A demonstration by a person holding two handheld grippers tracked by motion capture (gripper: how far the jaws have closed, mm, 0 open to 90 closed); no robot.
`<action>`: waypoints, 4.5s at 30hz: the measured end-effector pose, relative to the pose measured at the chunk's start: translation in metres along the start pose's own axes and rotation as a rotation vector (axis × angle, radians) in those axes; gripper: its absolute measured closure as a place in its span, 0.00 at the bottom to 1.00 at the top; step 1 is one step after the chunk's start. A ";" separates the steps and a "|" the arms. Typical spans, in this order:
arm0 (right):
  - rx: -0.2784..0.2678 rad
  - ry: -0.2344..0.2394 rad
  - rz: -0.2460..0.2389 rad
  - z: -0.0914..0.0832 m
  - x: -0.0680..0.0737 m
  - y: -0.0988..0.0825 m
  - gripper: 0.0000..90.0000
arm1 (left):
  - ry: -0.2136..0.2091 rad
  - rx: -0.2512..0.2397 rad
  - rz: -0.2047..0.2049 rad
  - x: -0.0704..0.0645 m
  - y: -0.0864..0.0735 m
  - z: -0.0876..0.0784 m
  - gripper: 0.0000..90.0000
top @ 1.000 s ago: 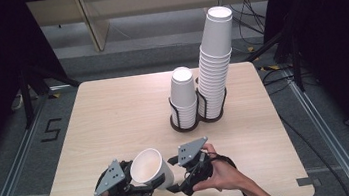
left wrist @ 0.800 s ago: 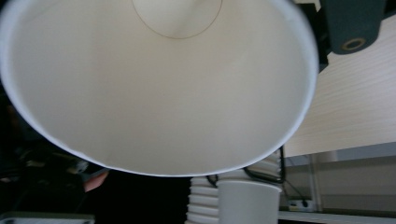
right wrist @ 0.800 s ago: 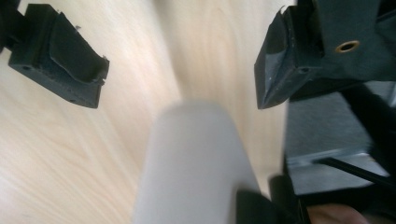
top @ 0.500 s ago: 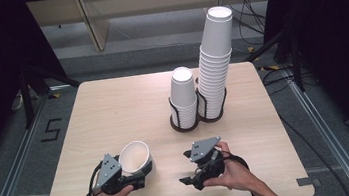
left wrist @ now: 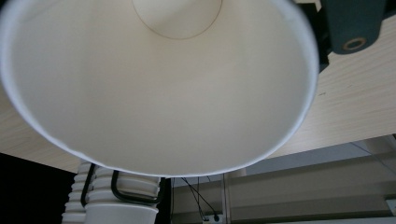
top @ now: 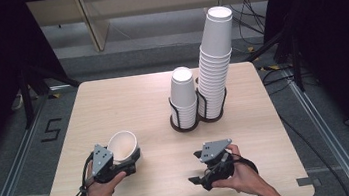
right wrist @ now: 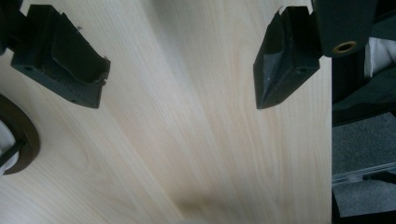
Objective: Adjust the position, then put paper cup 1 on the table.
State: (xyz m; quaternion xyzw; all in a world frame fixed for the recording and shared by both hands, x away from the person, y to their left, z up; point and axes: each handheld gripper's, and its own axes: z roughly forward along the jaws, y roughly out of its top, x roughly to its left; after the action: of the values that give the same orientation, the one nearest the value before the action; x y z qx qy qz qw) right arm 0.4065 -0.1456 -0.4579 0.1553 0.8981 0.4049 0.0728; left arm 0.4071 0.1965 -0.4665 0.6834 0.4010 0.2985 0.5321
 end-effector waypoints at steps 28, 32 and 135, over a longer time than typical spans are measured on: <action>0.015 -0.024 0.011 -0.005 -0.003 -0.012 0.20 | 0.121 0.032 -0.028 0.052 0.010 0.047 0.15; 0.016 -0.014 0.025 -0.006 -0.003 -0.013 0.20 | 0.136 0.033 -0.045 0.061 0.010 0.060 0.15; 0.003 -0.089 0.093 -0.023 -0.016 -0.022 0.20 | 0.004 0.115 -0.130 0.011 -0.003 0.001 0.16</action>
State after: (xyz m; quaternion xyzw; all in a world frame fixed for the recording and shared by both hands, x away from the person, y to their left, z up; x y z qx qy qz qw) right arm 0.4109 -0.1805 -0.4590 0.2150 0.8863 0.3994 0.0936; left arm 0.4125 0.2056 -0.4693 0.6847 0.4619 0.2414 0.5095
